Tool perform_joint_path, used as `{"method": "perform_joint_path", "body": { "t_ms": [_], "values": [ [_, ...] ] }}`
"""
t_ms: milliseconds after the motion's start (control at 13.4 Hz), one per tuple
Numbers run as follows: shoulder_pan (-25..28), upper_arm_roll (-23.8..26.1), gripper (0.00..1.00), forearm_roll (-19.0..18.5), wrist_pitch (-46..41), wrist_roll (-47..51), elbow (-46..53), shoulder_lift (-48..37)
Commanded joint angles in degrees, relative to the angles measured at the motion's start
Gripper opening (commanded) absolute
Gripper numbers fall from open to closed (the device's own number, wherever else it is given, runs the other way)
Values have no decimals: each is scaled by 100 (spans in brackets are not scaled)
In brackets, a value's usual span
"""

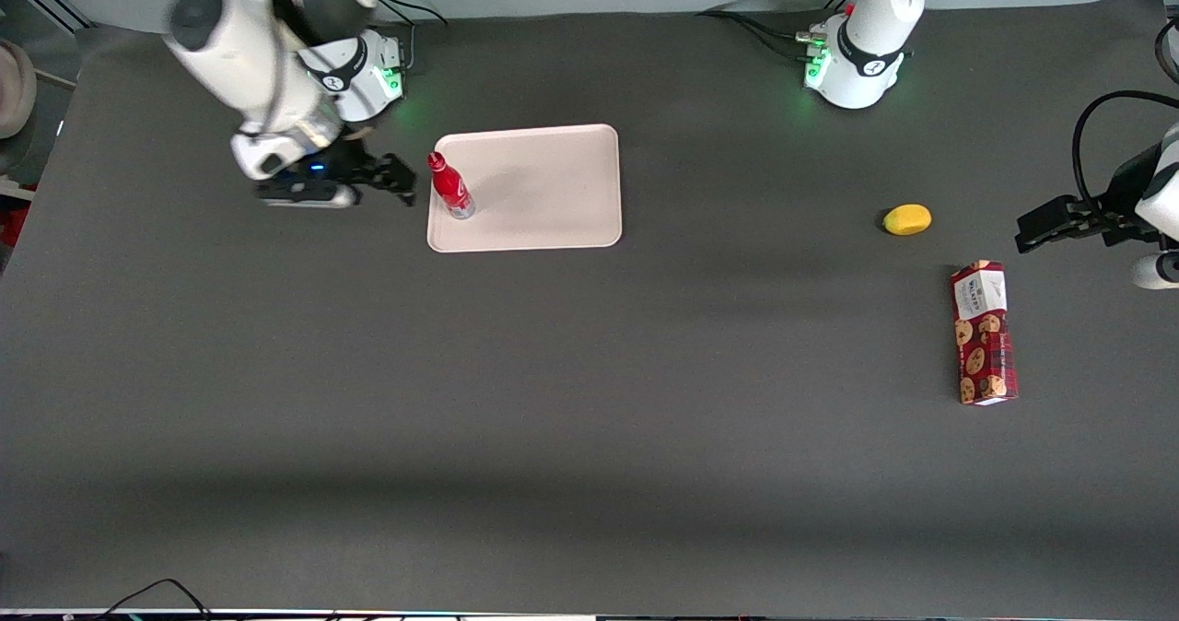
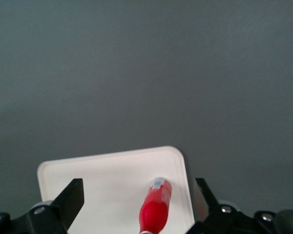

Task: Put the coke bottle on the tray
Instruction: 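Open the right gripper and withdraw it from the standing bottle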

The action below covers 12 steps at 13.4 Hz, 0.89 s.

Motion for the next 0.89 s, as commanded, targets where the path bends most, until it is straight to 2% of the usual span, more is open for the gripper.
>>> {"method": "perform_joint_path", "body": {
  "t_ms": [0,74,149,298,372,521,745,819],
  "values": [
    [4,-465,100,-1010,-531,-103,1147,615],
    [4,-614,100,-1407,-846,-112,1708,922],
    [4,-738,100,-1577,-1153,-112,2244,1212],
    [4,-1027,100,-1605,-1507,-304,3125,1731],
    [4,-1325,100,-1640,-1586,-775,3590,2055],
    [13,-1582,100,-1850,-1657,-1000,3831,2243],
    [92,-1574,100,-2438,-1719,-930,3849,2287],
    [92,-1574,100,-2457,-1728,-912,3841,2296]
  ]
}}
